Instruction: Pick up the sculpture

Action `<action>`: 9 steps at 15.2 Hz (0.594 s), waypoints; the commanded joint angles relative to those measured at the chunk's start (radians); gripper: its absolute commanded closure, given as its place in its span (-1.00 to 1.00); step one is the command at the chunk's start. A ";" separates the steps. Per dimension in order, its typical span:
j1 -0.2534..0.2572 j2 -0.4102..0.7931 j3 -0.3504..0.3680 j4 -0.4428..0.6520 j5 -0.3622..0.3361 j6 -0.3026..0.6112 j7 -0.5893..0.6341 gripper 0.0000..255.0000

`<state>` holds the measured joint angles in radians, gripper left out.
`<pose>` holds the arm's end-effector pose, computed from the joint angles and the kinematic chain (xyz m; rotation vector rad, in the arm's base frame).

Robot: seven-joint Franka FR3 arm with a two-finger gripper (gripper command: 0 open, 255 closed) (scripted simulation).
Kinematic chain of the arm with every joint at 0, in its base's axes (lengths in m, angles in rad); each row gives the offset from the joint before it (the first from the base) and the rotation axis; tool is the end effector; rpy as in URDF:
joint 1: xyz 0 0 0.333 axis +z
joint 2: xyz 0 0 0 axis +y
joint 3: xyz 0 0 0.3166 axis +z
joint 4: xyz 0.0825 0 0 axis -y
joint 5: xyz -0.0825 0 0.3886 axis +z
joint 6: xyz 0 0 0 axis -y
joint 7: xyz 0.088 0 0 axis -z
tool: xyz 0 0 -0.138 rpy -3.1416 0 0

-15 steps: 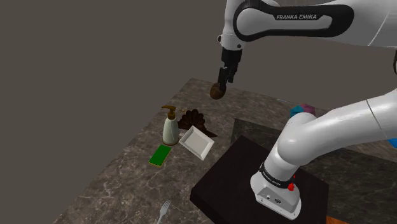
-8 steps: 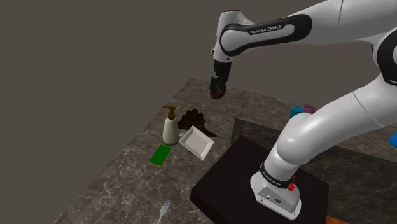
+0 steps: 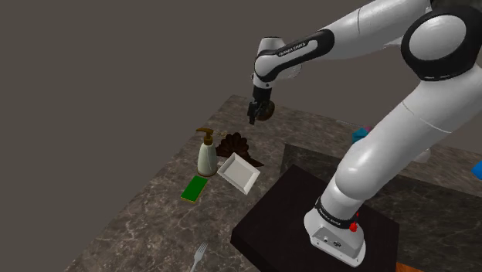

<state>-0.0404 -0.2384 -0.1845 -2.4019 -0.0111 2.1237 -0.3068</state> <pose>0.4449 -0.1018 0.3682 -3.0936 -0.1455 0.0514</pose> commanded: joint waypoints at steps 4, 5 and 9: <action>-0.008 0.194 -0.046 0.068 0.089 0.114 -0.093 -1.00; -0.011 0.235 -0.052 0.086 0.111 0.132 -0.114 -1.00; -0.033 0.398 -0.061 0.173 0.212 0.187 -0.201 -1.00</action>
<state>-0.0661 0.1032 -0.2432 -2.2662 0.1694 2.2984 -0.4802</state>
